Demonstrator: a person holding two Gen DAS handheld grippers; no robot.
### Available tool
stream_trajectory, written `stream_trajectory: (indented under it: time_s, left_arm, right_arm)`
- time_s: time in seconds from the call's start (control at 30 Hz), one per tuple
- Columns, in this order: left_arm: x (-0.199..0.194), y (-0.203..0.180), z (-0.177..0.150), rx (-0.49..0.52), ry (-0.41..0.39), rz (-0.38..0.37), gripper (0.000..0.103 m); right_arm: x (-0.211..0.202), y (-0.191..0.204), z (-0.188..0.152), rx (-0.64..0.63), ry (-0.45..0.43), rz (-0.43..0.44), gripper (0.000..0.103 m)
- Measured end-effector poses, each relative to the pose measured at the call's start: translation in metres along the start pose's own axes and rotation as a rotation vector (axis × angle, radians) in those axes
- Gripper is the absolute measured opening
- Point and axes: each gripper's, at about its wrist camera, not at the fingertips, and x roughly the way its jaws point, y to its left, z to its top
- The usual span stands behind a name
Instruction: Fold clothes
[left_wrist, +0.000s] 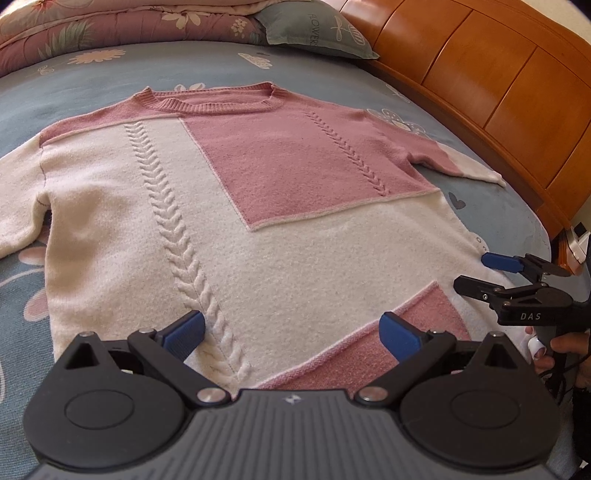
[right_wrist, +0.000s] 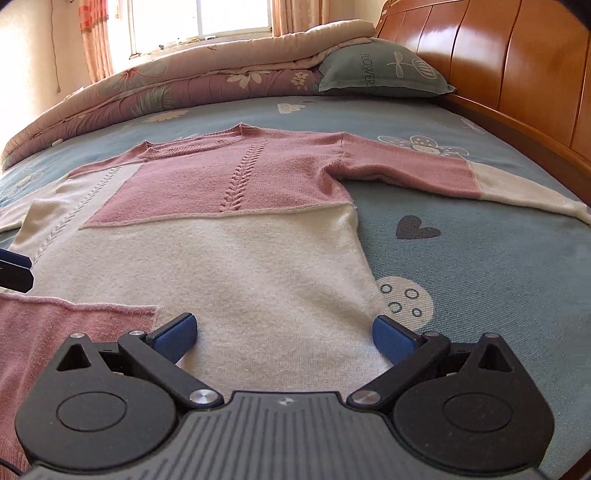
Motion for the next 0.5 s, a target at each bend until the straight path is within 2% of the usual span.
stream_trajectory:
  time_s: [0.1,0.37,0.5]
  left_arm:
    - [0.001,-0.001,0.000,0.006,0.002,0.000,0.101]
    - [0.001,-0.001,-0.001,0.005,0.001,-0.006,0.102]
    - [0.001,-0.001,-0.001,0.011,0.000,-0.004,0.102]
  right_arm:
    - [-0.001,0.006,0.004,-0.001,0.000,-0.017,0.103]
    - [-0.010,0.030,0.006,-0.036,-0.054,0.110,0.103]
    - [-0.001,0.038,0.001,-0.039,0.005,0.123,0.103]
